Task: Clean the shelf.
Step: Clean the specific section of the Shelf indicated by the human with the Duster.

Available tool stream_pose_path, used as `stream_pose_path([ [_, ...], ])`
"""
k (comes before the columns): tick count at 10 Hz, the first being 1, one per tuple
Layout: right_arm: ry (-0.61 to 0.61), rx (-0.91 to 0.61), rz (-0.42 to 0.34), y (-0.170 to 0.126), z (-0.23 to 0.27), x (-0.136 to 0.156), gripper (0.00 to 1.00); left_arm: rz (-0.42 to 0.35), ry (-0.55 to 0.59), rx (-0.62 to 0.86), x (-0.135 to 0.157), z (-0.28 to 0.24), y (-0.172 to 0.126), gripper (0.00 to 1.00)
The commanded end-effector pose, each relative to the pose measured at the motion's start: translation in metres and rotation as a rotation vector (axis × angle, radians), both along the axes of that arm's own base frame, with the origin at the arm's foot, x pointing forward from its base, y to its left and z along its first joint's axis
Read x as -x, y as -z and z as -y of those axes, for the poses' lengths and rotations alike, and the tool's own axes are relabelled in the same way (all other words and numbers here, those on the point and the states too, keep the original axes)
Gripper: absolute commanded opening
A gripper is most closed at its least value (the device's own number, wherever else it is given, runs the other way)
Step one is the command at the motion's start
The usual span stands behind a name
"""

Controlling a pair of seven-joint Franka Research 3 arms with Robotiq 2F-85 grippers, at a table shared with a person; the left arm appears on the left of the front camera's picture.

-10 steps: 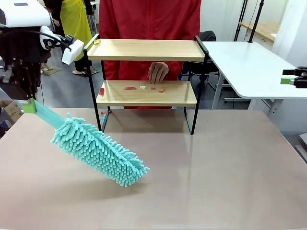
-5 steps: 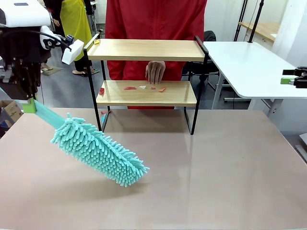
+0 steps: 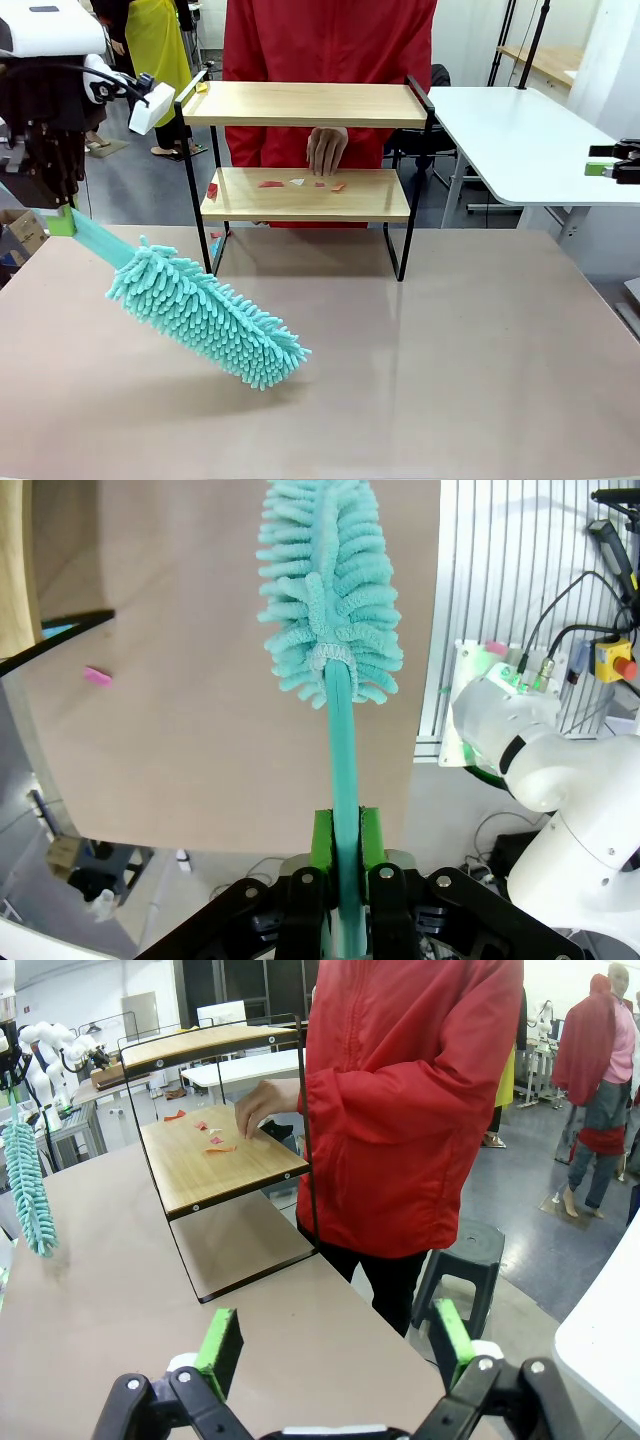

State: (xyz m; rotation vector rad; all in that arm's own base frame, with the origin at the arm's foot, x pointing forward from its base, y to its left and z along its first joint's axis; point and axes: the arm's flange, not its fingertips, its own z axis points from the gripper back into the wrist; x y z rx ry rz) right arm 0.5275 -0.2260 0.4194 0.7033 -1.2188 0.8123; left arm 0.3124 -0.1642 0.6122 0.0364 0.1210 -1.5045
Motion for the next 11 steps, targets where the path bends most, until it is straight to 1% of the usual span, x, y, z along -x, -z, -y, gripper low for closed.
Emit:
stream_pose_path([
  [1, 0.000, 0.002, 0.003, -0.002, -0.001, -0.001, 1.00, 0.000, -0.013, 0.097, -0.007, 0.002, -0.001, 0.13],
  [3, 0.000, 0.002, 0.003, -0.002, -0.001, -0.001, 1.00, -0.006, 0.017, 0.210, -0.007, 0.006, 0.003, 0.13],
  [4, 0.000, 0.002, 0.003, -0.002, -0.001, -0.001, 1.00, -0.008, -0.018, 0.238, -0.006, 0.014, 0.003, 0.13],
  [5, 0.000, 0.002, 0.003, -0.002, -0.001, -0.001, 1.00, -0.002, -0.088, 0.284, -0.002, 0.027, 0.003, 0.13],
  [6, 0.000, 0.002, 0.003, -0.002, -0.001, -0.001, 1.00, 0.014, -0.205, 0.331, 0.003, 0.043, -0.001, 0.13],
  [7, 0.000, 0.002, 0.003, -0.002, -0.001, -0.001, 1.00, 0.038, -0.288, 0.327, 0.011, 0.064, -0.003, 0.13],
  [8, 0.000, 0.002, 0.003, -0.002, -0.001, -0.001, 1.00, 0.037, -0.359, 0.366, 0.021, 0.082, -0.004, 0.13],
  [10, 0.000, 0.002, 0.003, -0.002, -0.001, -0.001, 1.00, 0.077, -0.588, 0.373, 0.028, 0.101, -0.004, 0.13],
  [11, 0.000, 0.002, 0.003, -0.002, -0.001, -0.001, 1.00, 0.088, -0.655, 0.382, 0.030, 0.113, -0.004, 0.13],
])
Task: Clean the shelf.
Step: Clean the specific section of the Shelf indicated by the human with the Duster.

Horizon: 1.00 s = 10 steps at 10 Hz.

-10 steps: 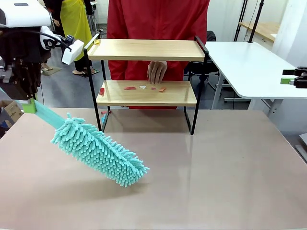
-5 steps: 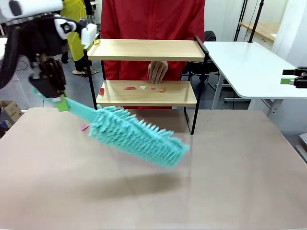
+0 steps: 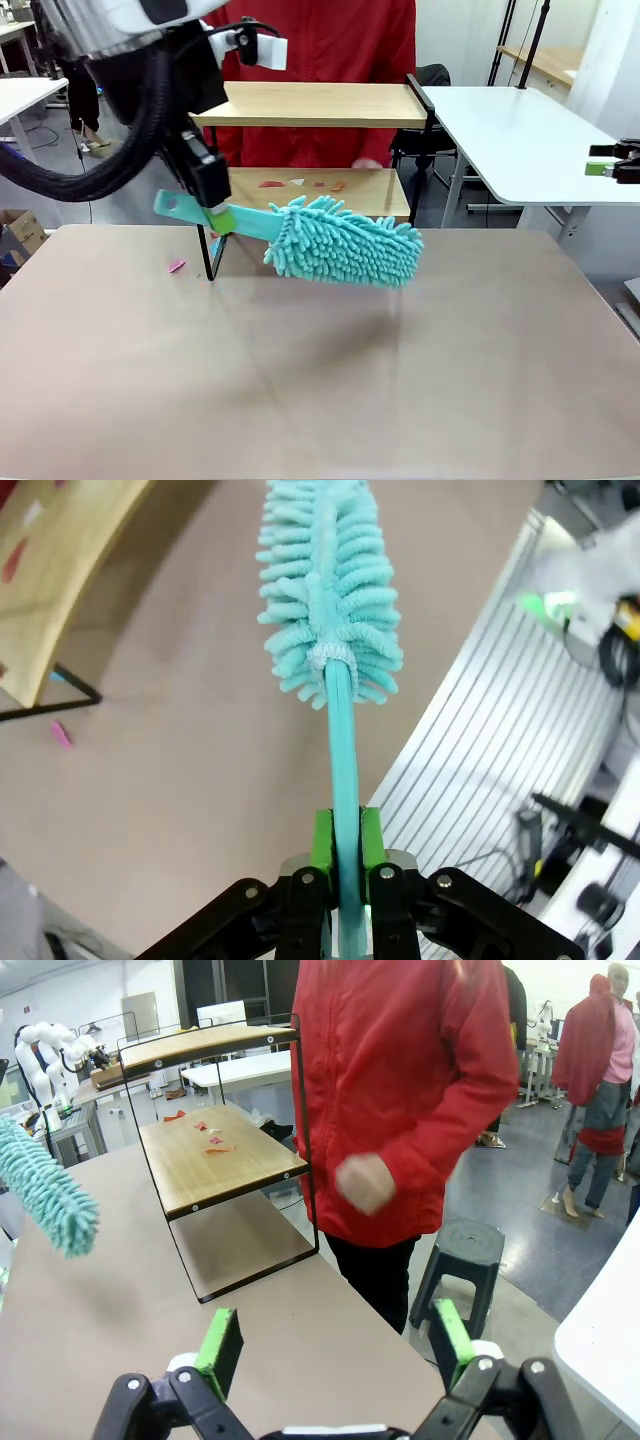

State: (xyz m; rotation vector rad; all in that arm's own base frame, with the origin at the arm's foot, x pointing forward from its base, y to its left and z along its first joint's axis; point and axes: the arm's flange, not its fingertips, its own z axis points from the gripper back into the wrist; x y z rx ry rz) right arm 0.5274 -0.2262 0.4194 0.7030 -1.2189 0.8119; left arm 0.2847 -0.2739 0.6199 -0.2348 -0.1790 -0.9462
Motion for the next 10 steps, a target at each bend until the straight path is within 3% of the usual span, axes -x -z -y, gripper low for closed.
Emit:
stream_pose_path([
  [1, -0.001, 0.002, 0.003, -0.002, -0.001, -0.001, 1.00, 0.025, -0.200, -0.012, 0.002, 0.009, 0.005, 0.13],
  [3, -0.001, 0.002, 0.003, -0.002, -0.001, -0.001, 1.00, 0.072, -0.324, 0.033, -0.001, 0.020, 0.004, 0.13],
  [6, -0.001, 0.002, 0.003, -0.002, -0.001, -0.001, 1.00, 0.112, -0.361, 0.157, -0.013, 0.033, 0.001, 0.13],
  [10, -0.001, 0.002, 0.003, -0.002, -0.001, -0.001, 1.00, 0.188, -0.514, 0.167, -0.035, 0.075, 0.014, 0.13],
])
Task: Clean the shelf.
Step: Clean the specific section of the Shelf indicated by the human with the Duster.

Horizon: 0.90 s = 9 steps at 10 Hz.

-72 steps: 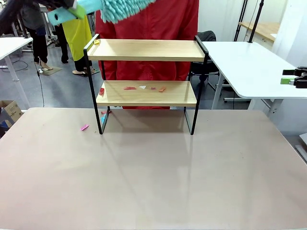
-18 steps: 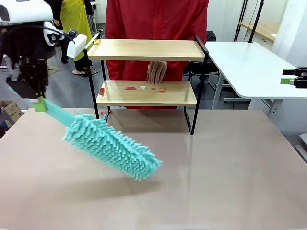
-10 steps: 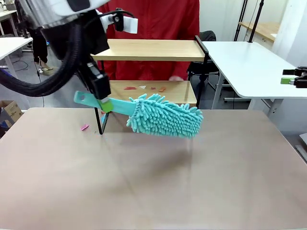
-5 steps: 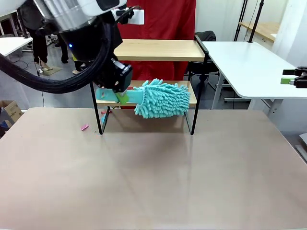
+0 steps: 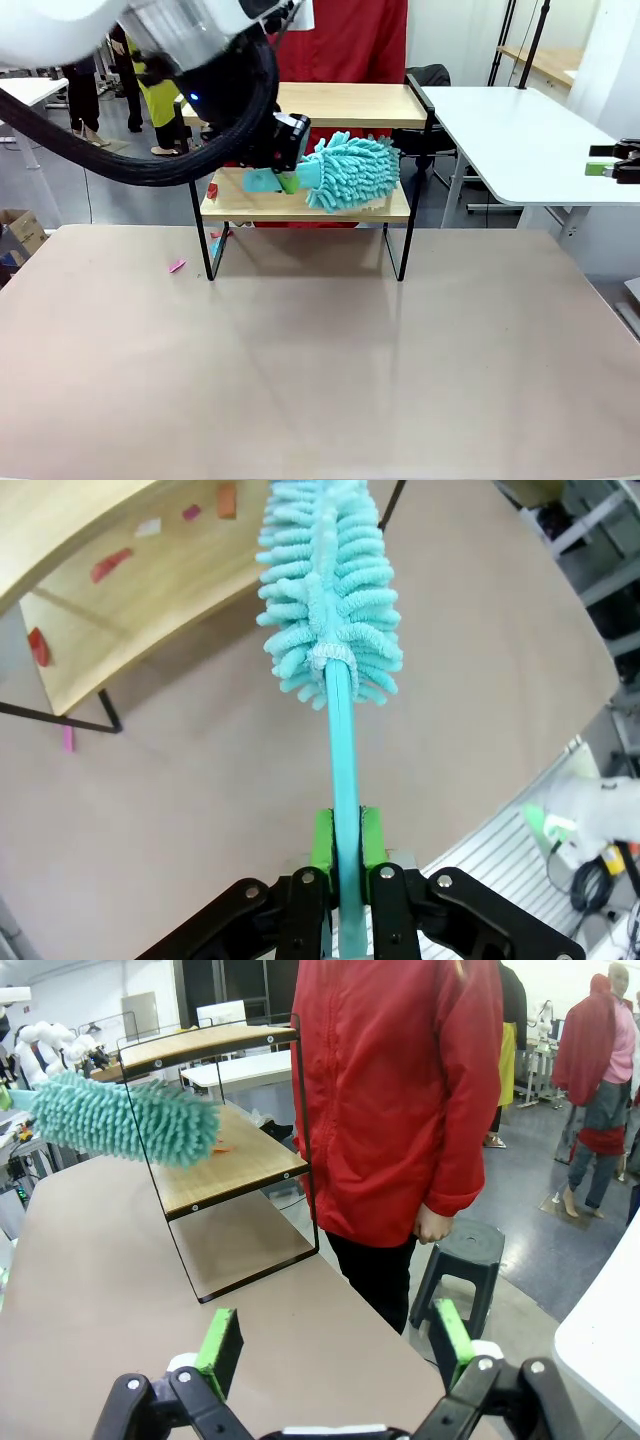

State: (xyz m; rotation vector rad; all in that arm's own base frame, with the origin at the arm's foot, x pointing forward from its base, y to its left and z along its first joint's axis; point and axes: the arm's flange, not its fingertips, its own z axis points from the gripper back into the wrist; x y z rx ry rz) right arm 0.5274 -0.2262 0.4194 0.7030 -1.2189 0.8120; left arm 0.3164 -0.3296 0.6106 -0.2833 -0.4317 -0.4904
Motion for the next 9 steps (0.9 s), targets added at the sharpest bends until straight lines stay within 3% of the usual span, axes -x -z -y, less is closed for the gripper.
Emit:
stream_pose_path([
  [1, -0.001, 0.002, 0.003, -0.002, -0.001, -0.001, 1.00, 0.047, -0.082, -0.026, -0.005, 0.031, 0.006, 0.13],
  [6, -0.001, 0.002, 0.003, -0.002, -0.001, -0.001, 1.00, 0.133, -0.277, -0.068, -0.019, 0.103, 0.031, 0.13],
  [7, -0.001, 0.002, 0.003, -0.002, -0.001, -0.001, 1.00, 0.081, -0.175, -0.053, -0.023, 0.109, 0.029, 0.13],
  [9, -0.001, 0.002, 0.003, -0.002, -0.001, -0.001, 1.00, 0.096, -0.211, -0.079, -0.009, 0.082, 0.034, 0.13],
])
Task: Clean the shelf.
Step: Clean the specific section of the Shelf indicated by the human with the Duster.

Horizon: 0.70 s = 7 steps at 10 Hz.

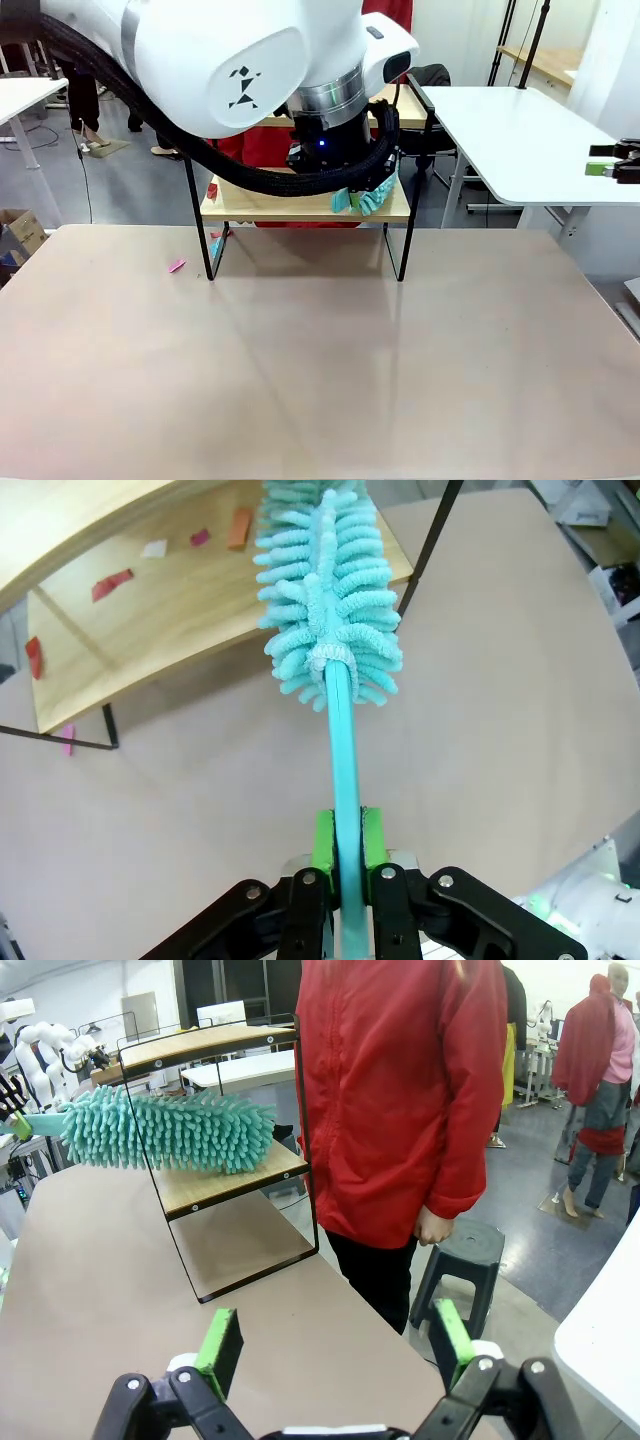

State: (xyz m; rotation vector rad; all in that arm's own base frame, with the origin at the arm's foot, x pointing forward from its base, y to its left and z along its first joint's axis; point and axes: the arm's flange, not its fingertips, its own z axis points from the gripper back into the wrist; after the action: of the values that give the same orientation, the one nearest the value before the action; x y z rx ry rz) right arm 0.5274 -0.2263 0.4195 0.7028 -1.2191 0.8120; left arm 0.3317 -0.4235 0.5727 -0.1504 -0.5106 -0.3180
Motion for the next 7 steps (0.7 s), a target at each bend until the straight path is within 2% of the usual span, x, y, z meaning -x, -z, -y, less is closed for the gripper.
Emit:
stream_pose_path([
  [1, -0.001, 0.002, 0.003, -0.002, -0.001, -0.001, 1.00, 0.002, 0.001, 0.002, 0.000, 0.002, 0.000, 0.13],
  [3, -0.001, 0.002, 0.003, -0.002, -0.001, -0.001, 1.00, 0.087, -0.116, 0.063, 0.006, 0.028, 0.003, 0.13],
  [7, -0.001, 0.002, 0.003, -0.002, -0.001, -0.001, 1.00, 0.135, -0.275, 0.105, 0.021, 0.069, 0.031, 0.13],
])
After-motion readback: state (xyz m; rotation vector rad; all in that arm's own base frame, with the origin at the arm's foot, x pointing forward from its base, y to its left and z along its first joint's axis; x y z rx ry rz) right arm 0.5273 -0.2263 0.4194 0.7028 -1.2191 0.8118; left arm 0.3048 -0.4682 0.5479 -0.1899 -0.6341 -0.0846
